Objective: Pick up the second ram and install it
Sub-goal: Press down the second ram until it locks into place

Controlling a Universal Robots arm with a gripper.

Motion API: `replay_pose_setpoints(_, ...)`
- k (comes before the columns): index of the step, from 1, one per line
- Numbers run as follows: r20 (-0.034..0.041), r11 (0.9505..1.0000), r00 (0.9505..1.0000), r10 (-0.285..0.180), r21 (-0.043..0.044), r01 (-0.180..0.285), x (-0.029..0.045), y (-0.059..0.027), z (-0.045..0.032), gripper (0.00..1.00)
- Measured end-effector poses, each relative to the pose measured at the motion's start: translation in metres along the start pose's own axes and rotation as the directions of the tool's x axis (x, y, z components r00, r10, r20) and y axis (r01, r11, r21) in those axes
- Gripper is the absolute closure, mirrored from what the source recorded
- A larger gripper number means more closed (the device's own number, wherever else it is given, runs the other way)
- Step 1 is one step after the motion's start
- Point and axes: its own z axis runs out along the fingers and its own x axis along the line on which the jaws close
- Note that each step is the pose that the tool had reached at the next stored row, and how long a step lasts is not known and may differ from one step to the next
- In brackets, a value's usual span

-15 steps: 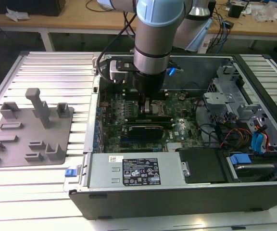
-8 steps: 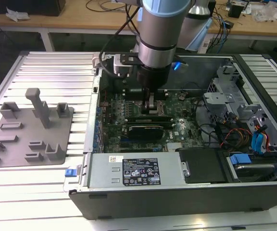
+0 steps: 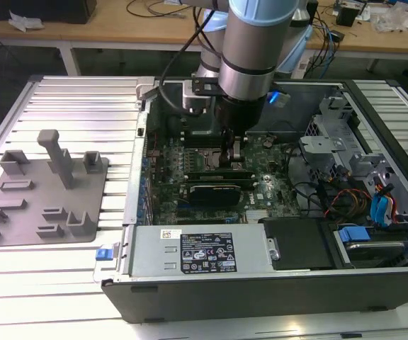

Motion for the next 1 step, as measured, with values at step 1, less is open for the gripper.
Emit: replay_pose_setpoints(1,0.0000,1.0000,1.0000,0.000,0.0000,0.000,0.0000,-0.0001,0.0000,0.92)
